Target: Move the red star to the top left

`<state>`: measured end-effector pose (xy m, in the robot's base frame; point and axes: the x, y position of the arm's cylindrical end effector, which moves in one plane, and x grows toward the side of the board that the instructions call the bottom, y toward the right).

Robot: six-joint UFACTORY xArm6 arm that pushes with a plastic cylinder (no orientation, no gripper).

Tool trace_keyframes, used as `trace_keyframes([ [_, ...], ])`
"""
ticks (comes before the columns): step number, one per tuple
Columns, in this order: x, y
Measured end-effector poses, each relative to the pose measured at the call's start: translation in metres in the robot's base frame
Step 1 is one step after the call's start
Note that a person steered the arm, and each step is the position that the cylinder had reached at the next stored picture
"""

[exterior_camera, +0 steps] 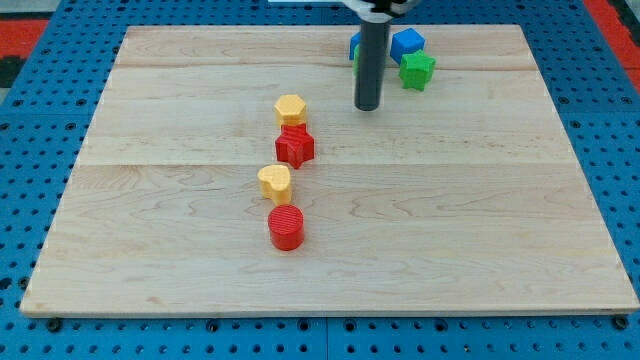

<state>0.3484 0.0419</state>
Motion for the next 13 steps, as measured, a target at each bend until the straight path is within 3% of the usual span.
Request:
trace_keyframes([
  [4,0.0,-0.024],
  [5,0.021,-0.007],
  [6,0.068,-0.003],
  [8,0.066,-0.117],
  [10,0.066,-0.119],
  [11,0.099,-0.113],
  [13,0.111,-0.197],
])
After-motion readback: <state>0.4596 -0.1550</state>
